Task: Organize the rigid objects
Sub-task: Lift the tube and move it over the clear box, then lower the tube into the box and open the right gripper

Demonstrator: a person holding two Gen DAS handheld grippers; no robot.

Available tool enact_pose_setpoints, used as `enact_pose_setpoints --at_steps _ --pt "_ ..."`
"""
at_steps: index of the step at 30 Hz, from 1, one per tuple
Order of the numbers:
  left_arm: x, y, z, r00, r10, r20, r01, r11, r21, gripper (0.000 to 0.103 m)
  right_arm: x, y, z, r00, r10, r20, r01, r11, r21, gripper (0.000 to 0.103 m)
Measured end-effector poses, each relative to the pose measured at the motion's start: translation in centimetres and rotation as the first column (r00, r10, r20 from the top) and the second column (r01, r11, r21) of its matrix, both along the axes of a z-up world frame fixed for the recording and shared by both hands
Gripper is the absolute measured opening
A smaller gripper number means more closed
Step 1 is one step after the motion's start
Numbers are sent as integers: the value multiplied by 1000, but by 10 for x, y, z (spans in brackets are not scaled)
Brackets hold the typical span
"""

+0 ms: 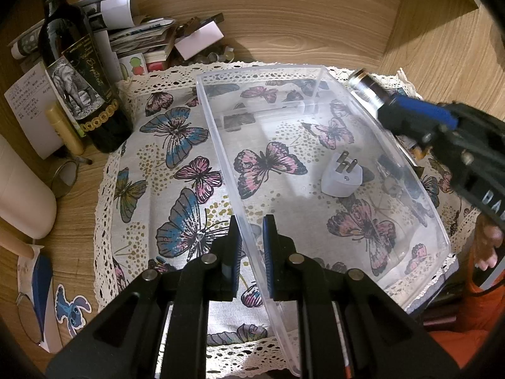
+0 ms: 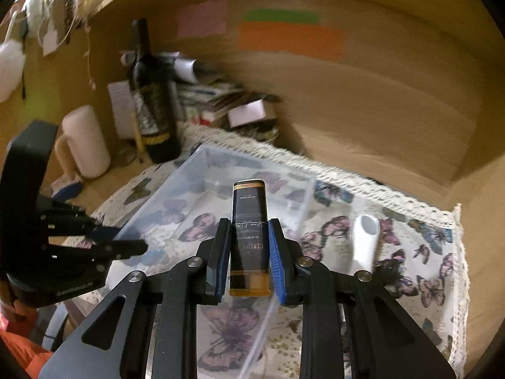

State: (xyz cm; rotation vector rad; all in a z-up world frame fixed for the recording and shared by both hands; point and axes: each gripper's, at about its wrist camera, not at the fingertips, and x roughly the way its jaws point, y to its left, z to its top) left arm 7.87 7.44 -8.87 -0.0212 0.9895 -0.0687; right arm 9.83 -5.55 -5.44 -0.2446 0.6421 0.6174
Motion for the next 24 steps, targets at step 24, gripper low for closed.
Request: enact_pose_setpoints --at_steps 24 --pt "0 0 0 1000 0 1 0 1000 0 14 9 26 -30 984 94 -152 -108 990 -86 23"
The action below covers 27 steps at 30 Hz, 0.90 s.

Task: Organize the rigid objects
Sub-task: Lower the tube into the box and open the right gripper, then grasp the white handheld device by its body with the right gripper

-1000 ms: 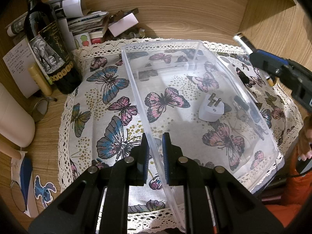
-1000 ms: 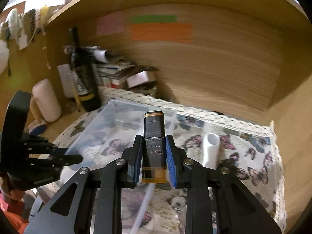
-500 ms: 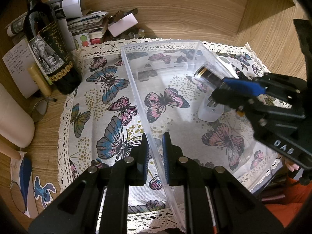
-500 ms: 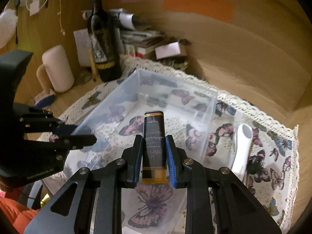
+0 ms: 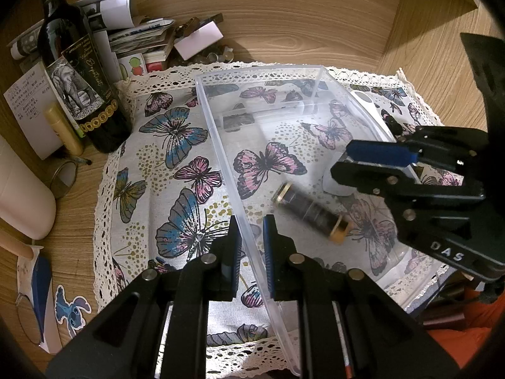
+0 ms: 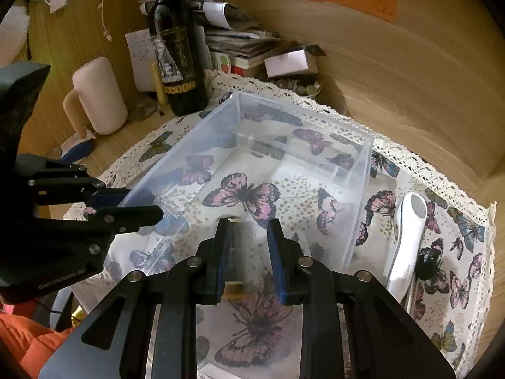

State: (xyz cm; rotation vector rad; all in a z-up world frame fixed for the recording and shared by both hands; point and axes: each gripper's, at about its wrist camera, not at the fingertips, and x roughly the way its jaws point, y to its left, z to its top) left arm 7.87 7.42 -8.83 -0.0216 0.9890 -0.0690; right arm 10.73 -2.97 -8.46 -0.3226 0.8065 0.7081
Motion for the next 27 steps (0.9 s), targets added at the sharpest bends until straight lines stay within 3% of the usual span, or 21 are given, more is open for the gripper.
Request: enact_pose_setpoints --at_steps 9,16,21,27 --pt "-1 1 -1 1000 -2 0 2 1000 -1 14 2 -27 31 993 -89 77 83 994 77 26" --pt "-1 1 -1 1000 -2 1 2 1000 -1 14 16 -66 47 960 -239 146 226 969 97 31" --pt "-1 1 -1 1000 -3 1 3 1000 -1 14 37 -93 43 936 -333 117 323 942 93 32" --pt "-1 1 -1 1000 -4 1 4 1000 -1 14 65 -105 16 923 -382 42 380 924 39 32"
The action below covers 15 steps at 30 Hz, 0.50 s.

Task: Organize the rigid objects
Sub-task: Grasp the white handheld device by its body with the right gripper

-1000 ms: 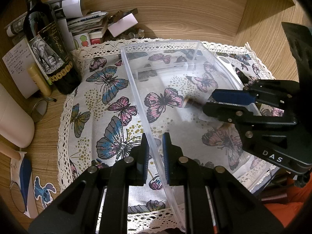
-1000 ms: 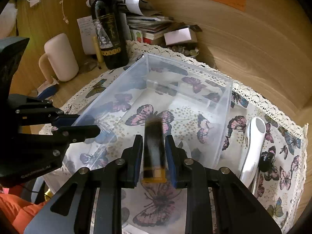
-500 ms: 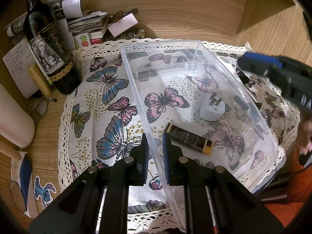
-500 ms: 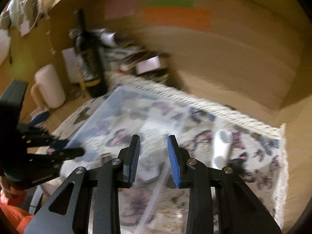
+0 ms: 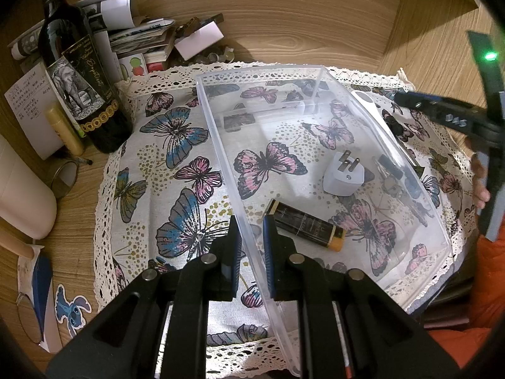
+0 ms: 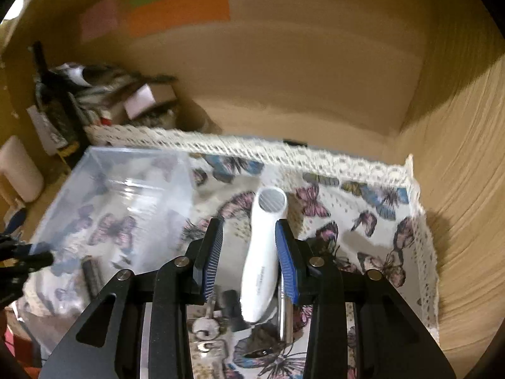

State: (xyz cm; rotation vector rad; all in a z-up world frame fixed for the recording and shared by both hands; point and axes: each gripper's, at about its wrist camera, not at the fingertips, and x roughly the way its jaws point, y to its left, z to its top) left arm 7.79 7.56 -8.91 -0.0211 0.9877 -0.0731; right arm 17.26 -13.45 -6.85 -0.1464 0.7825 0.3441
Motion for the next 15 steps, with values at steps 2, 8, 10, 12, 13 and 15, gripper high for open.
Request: enact_pose_setpoints --at_steps 2,8,10,12,13,15 --pt "0 0 0 1000 0 0 0 1000 -1 14 9 0 -11 999 -7 -35 7 1000 -13 32" --pt "0 0 0 1000 -1 0 1 1000 -3 14 29 1 -40 992 -7 -127 3 999 -38 32" --pt "0 0 0 1000 -1 0 1 1000 -2 14 32 1 -46 990 -6 -144 0 999 -43 32" --pt "0 0 0 1000 0 0 0 1000 -3 14 36 2 -50 989 -14 -149 6 998 -59 33" --pt "0 0 0 1000 -1 0 1 1000 -3 14 38 3 -52 988 -13 -155 4 998 -59 34" --pt "1 -1 0 1000 -1 0 1 1000 -3 14 40 6 -54 988 -8 -155 -2 998 -64 34"
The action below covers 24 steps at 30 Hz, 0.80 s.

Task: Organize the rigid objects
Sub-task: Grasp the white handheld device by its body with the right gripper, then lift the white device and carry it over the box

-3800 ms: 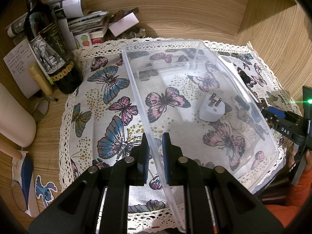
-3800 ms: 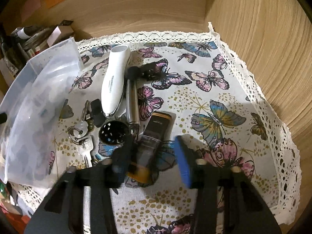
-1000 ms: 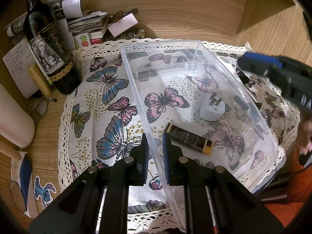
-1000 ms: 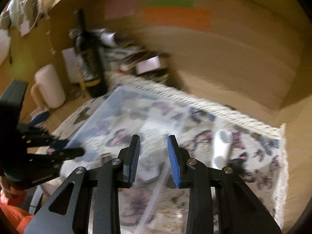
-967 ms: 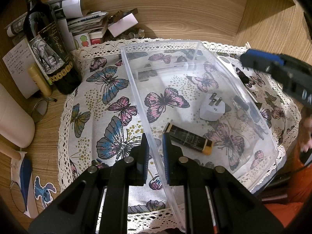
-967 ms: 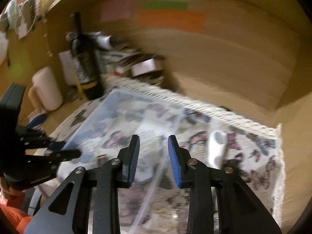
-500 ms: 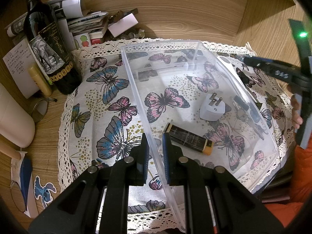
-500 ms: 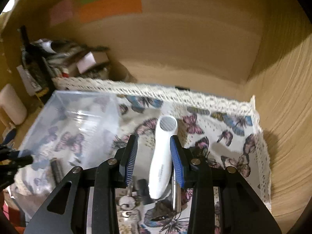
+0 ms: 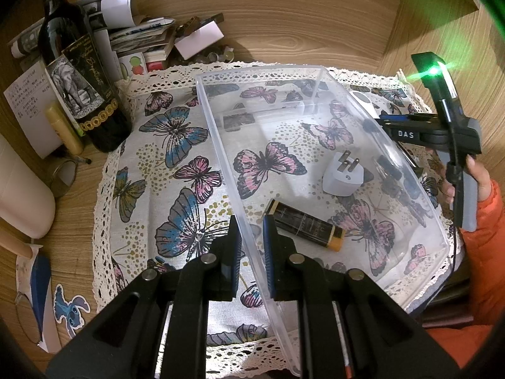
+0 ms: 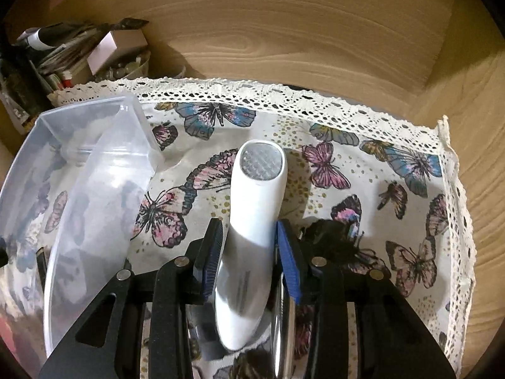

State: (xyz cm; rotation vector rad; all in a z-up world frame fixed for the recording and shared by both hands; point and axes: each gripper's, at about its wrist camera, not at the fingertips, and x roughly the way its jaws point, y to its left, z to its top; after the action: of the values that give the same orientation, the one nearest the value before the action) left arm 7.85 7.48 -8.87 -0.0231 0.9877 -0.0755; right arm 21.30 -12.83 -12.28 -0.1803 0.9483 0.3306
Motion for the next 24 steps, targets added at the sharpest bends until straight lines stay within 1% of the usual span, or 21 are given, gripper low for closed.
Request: enact_pose_setpoints --at_steps 3,5,11,16,24 --pt "-1 1 0 1000 1 0 -1 1000 0 14 6 5 -3 1000 17 -16 -17 1000 -6 32" --pt "0 0 0 1000 1 1 -1 1000 -1 14 12 9 -13 999 23 -42 -23 1000 -10 30" --pt "0 0 0 1000 1 -1 -1 1000 3 14 9 6 -8 1000 12 -5 -12 1000 8 29" --pt "0 0 -1 1000 1 0 -1 1000 2 14 -8 3 9 998 16 53 -18 999 26 29" --pt "0 -1 -2 1000 2 0 -2 1000 4 14 -38 7 49 985 57 161 -65 997 42 29"
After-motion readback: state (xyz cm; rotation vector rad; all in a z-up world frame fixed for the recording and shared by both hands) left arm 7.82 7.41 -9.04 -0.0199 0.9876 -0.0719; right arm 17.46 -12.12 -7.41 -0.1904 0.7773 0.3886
